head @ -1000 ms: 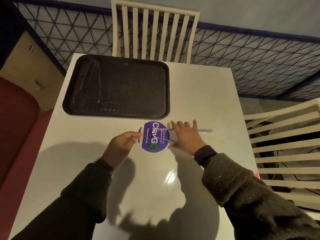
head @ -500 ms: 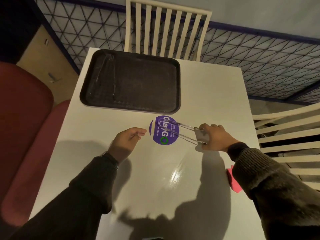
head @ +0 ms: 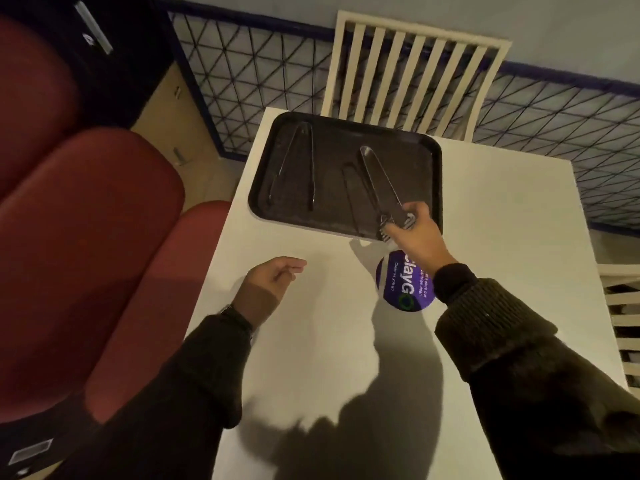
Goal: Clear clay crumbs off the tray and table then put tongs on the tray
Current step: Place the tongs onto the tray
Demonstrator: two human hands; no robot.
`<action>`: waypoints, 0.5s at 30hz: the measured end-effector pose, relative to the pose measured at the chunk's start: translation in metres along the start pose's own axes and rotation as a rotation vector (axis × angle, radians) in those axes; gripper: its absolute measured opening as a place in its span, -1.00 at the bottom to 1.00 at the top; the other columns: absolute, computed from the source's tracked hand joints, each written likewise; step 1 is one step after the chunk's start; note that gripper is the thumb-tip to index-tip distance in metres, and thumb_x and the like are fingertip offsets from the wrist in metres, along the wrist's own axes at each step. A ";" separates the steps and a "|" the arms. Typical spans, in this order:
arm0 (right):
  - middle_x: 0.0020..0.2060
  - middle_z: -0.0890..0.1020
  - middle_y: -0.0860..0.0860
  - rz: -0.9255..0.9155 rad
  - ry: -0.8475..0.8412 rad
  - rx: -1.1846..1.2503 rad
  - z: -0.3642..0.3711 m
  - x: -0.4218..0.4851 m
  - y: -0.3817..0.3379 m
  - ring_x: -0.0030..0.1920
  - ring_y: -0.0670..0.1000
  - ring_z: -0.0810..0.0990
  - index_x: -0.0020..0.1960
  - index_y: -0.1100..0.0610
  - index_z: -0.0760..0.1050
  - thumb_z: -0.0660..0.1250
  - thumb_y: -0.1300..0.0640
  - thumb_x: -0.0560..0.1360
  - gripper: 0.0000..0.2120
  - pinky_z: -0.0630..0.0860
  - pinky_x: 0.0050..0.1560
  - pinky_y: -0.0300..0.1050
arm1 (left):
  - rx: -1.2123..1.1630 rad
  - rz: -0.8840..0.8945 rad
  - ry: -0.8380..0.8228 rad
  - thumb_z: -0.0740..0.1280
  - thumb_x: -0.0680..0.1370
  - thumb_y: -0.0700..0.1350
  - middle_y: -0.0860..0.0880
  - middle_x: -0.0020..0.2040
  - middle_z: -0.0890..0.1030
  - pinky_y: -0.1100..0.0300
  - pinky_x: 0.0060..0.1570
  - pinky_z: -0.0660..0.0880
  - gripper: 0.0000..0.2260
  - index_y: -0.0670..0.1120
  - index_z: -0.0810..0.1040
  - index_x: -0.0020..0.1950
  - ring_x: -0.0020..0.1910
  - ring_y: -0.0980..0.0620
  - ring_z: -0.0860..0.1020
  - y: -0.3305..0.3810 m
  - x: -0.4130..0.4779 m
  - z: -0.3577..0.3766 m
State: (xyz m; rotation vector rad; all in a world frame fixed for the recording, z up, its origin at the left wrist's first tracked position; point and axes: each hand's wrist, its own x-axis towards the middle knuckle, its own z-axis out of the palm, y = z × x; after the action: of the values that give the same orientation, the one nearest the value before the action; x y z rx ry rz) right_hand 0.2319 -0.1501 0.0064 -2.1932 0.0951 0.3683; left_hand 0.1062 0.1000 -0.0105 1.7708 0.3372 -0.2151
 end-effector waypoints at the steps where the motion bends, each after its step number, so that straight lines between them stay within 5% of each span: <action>1: 0.02 0.51 0.01 0.030 0.017 -0.011 0.011 0.014 -0.008 -0.09 -0.03 0.54 0.32 0.09 0.25 0.37 -0.02 0.46 -0.47 0.45 0.00 -0.10 | -0.001 -0.002 -0.002 0.21 0.51 -0.19 0.07 -0.01 0.65 0.04 0.27 0.46 -0.76 0.09 0.59 -0.03 0.06 -0.06 0.59 -0.003 0.001 -0.005; 4: 0.10 0.50 0.08 0.127 0.059 -0.091 0.044 0.050 -0.024 0.08 0.11 0.54 0.35 0.16 0.22 0.38 -0.06 0.43 -0.38 0.43 0.02 -0.09 | 0.016 -0.018 -0.012 0.20 0.60 -0.35 0.06 -0.01 0.64 0.00 0.33 0.45 -0.68 0.06 0.59 -0.02 0.05 -0.01 0.58 -0.016 0.007 -0.021; 9: 0.39 0.32 0.21 0.230 0.073 -0.381 0.093 0.079 -0.032 0.38 0.27 0.31 0.46 0.20 0.13 0.36 -0.33 0.34 -0.08 0.33 0.34 0.19 | 0.064 -0.005 -0.003 0.20 0.60 -0.37 0.10 -0.04 0.63 0.11 0.29 0.45 -0.62 0.13 0.58 -0.02 -0.01 0.12 0.58 -0.030 0.018 -0.045; 13: 0.39 0.34 0.22 0.167 0.235 -0.330 0.106 0.083 -0.035 0.37 0.28 0.30 0.49 0.21 0.09 0.22 -0.13 0.54 -0.32 0.30 0.34 0.22 | 0.049 -0.031 0.018 0.20 0.59 -0.38 0.13 -0.05 0.63 0.27 0.21 0.45 -0.60 0.15 0.57 -0.04 -0.08 0.30 0.58 -0.038 0.023 -0.055; 15: 0.33 0.38 0.24 0.195 0.256 -0.358 0.105 0.085 -0.028 0.31 0.27 0.38 0.41 0.26 0.23 0.19 0.08 0.57 -0.52 0.36 0.30 0.16 | 0.079 -0.037 0.013 0.20 0.59 -0.38 0.13 -0.04 0.63 0.45 0.12 0.44 -0.62 0.11 0.58 -0.03 -0.13 0.41 0.57 -0.040 0.023 -0.058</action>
State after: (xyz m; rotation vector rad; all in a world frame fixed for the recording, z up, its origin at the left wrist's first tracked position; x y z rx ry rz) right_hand 0.2947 -0.0444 -0.0561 -2.5873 0.4135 0.2217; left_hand 0.1121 0.1672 -0.0421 1.8453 0.3754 -0.2458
